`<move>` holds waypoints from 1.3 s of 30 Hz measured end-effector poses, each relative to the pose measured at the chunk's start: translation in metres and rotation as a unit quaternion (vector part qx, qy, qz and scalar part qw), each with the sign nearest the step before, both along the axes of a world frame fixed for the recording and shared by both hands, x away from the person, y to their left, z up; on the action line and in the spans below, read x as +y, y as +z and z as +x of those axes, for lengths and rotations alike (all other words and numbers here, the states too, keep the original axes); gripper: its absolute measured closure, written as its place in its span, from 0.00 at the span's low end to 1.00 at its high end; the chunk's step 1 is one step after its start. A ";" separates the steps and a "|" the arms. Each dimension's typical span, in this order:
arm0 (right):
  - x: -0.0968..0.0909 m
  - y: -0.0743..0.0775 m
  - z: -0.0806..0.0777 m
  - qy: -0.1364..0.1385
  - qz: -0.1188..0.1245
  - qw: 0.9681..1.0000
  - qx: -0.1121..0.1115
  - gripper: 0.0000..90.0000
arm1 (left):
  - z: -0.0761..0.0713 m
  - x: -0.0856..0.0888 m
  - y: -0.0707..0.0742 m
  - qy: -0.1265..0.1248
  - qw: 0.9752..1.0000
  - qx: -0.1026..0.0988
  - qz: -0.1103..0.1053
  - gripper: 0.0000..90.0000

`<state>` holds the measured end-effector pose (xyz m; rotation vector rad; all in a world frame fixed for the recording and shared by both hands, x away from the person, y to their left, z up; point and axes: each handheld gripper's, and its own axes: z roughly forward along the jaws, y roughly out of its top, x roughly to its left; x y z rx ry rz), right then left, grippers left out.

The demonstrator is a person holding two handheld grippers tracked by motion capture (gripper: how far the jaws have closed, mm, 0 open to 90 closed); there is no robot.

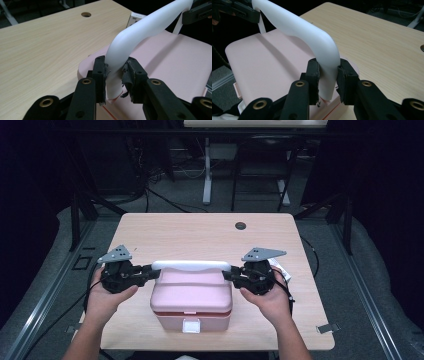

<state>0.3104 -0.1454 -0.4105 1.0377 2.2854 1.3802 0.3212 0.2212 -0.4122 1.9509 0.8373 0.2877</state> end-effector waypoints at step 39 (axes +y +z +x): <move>-0.006 0.017 0.022 0.006 0.047 0.999 0.000 0.82 | -0.028 0.019 -0.010 0.009 0.999 0.047 0.025 1.00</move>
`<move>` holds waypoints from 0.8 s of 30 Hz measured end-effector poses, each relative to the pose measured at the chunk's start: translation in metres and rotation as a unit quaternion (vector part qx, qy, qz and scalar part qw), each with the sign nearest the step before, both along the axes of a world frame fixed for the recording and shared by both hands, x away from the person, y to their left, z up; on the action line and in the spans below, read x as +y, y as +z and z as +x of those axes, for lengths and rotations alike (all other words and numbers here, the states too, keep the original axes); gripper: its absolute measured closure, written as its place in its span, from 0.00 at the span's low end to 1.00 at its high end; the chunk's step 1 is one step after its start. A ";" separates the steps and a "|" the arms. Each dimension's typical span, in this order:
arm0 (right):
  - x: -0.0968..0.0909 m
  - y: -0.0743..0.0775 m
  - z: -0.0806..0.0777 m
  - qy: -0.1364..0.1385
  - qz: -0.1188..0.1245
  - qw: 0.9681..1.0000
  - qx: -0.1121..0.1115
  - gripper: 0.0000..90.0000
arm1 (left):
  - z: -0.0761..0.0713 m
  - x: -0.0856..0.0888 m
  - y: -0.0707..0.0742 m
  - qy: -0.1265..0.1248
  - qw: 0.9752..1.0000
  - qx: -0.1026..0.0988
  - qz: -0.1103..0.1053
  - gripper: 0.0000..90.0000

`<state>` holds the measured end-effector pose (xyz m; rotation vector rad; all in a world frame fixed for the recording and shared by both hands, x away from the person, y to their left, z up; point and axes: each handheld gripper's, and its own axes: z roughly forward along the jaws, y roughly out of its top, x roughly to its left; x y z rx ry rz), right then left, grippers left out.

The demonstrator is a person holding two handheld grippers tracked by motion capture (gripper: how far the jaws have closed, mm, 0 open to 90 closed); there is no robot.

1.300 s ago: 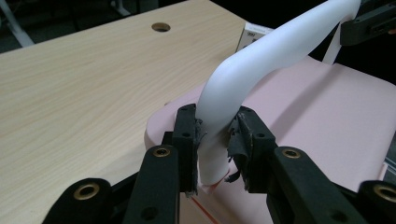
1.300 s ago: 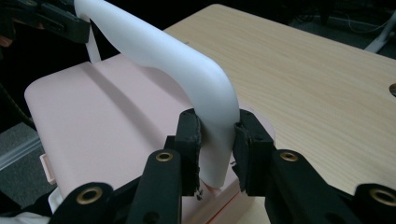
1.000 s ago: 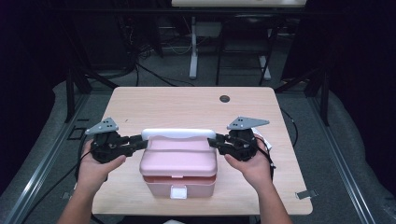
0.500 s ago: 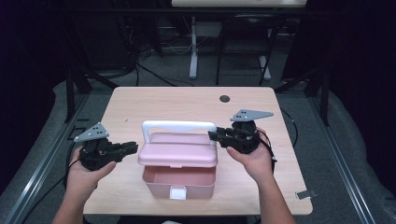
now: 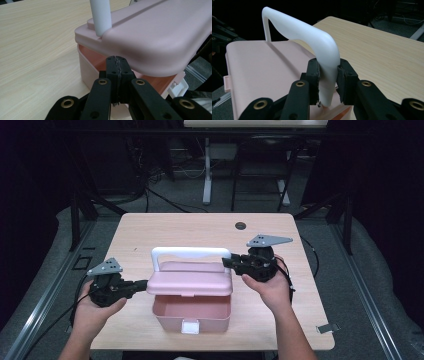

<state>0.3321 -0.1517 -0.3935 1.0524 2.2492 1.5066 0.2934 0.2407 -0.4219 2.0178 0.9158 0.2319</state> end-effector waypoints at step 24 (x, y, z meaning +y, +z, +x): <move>0.000 -0.001 0.007 0.002 0.000 1.000 0.005 0.81 | -0.009 -0.017 -0.012 -0.025 1.000 0.013 0.006 1.00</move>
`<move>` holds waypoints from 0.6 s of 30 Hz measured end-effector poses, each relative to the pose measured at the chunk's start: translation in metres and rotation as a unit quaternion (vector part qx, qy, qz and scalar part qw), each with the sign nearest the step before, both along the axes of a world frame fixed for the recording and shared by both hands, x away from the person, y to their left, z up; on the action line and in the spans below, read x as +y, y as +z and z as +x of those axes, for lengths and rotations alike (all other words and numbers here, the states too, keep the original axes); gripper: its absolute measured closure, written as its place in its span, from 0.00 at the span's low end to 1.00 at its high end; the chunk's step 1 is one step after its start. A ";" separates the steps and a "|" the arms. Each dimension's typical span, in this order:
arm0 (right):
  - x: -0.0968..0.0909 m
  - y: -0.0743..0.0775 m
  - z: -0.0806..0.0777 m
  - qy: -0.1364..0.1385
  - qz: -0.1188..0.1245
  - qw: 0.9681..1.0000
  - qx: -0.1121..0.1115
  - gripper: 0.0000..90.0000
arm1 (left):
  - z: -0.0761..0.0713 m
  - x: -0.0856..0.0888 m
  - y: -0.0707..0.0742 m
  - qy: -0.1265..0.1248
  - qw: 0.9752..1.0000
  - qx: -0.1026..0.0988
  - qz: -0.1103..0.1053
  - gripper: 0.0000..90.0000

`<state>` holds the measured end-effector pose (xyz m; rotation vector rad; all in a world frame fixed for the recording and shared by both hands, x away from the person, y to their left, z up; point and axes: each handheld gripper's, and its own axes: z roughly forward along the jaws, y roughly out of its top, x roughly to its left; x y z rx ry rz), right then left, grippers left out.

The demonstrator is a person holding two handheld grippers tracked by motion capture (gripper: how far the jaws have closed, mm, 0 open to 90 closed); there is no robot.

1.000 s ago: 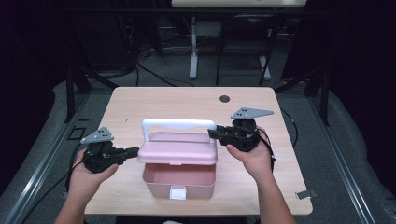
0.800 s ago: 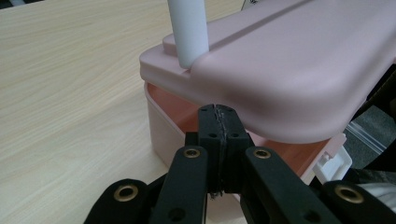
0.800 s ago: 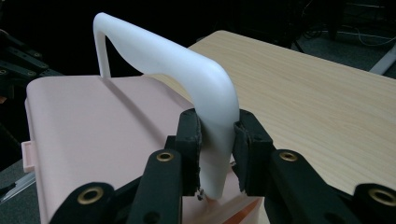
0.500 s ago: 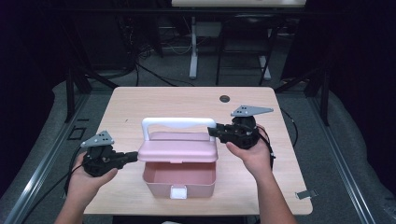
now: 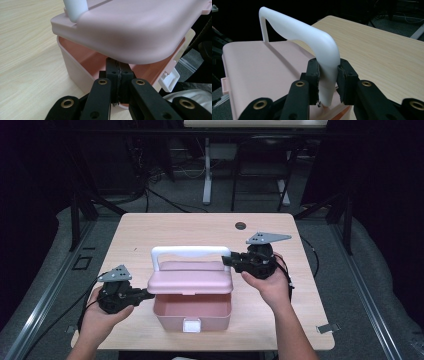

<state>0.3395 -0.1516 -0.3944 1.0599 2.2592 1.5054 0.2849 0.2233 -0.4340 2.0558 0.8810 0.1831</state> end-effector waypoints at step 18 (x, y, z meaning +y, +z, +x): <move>0.002 -0.001 0.000 0.001 -0.008 1.000 0.002 0.81 | -0.002 -0.011 -0.005 -0.015 1.000 0.003 0.000 1.00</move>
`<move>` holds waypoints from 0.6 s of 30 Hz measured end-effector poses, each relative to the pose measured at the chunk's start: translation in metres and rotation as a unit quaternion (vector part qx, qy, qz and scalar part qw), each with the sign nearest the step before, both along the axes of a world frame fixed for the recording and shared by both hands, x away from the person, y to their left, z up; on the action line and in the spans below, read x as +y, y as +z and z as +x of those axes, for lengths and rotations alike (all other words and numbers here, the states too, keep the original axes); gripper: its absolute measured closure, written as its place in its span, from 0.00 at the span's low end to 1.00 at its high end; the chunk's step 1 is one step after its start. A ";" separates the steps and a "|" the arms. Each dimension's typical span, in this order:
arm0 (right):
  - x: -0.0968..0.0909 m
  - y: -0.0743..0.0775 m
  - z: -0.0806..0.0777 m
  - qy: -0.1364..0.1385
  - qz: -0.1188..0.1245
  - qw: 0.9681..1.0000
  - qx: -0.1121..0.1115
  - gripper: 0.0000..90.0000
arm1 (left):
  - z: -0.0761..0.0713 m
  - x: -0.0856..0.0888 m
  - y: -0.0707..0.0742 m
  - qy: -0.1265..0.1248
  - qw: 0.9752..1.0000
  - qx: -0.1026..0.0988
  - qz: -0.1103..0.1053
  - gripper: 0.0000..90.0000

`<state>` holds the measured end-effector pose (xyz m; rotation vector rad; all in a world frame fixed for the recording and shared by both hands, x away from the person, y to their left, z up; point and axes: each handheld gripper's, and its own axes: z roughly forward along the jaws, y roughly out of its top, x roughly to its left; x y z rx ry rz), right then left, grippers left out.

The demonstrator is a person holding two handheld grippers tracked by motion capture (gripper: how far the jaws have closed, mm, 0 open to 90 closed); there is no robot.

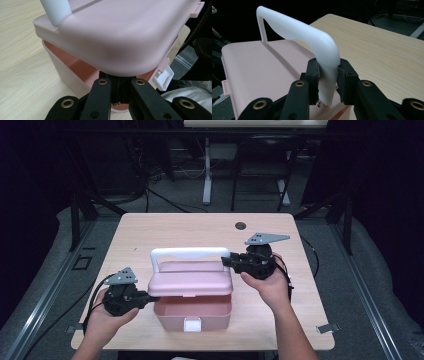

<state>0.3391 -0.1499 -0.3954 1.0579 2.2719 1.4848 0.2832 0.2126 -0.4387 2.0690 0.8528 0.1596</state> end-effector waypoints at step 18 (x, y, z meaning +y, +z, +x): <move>0.001 -0.001 -0.001 0.001 -0.001 1.000 0.001 0.81 | 0.000 -0.001 0.000 0.002 1.000 -0.004 -0.002 1.00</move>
